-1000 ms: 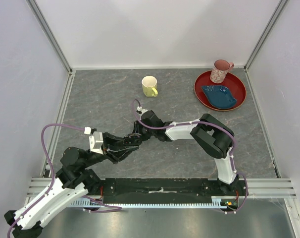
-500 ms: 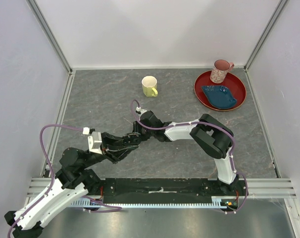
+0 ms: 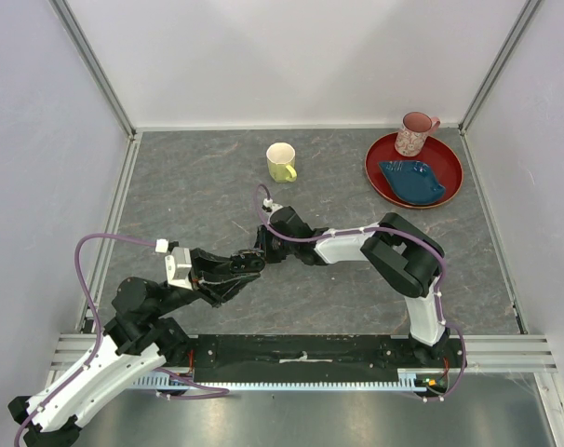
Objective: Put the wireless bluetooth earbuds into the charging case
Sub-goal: Adjust the earbud at the center of the board.
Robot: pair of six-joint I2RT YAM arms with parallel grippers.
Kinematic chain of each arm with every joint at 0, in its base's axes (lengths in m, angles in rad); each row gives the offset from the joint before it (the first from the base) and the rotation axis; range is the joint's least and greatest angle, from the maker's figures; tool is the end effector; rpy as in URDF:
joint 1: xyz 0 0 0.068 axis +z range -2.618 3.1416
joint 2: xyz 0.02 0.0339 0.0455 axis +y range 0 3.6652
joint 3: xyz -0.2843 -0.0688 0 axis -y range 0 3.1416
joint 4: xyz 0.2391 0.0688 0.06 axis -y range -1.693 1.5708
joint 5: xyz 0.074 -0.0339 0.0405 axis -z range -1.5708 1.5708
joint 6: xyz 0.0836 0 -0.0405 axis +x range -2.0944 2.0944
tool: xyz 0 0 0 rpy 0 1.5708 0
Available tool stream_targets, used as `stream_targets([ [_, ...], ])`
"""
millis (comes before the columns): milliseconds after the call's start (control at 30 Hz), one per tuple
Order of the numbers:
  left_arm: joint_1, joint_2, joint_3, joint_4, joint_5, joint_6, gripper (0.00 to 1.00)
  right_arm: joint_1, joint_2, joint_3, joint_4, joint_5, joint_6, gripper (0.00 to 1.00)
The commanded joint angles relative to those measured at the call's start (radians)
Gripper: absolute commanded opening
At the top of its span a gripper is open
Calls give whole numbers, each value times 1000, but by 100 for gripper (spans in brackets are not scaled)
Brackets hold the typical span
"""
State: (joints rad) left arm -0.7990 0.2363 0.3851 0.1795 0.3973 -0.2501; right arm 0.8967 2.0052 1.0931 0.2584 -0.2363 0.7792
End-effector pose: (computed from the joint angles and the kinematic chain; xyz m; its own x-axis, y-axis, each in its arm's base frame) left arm 0.0565 -0.1044 0.3236 -0.0089 -0.3181 -0.9480 0.9434 0.3116 -0.1134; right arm 0.2698 0.3690 0.1246 -0.8853 -0.0136 -0.4648 -0.3562 0.6623 0.6591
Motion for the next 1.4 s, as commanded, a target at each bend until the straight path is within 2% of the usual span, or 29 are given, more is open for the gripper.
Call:
stream_targets([
  [0, -5, -6, -5, 15, -8, -23, 2, 2, -11, 16, 32, -15, 3, 28],
  [133, -5, -3, -3, 15, -11, -18, 2, 4, -6, 30, 4, -3, -11, 24],
  [967, -5, -6, -11, 15, -14, -14, 2, 22, 58, 71, -5, 6, -3, 29],
  [1367, -3, -20, -14, -3, -29, -12, 2, 21, 86, 103, -5, -8, 5, 26],
])
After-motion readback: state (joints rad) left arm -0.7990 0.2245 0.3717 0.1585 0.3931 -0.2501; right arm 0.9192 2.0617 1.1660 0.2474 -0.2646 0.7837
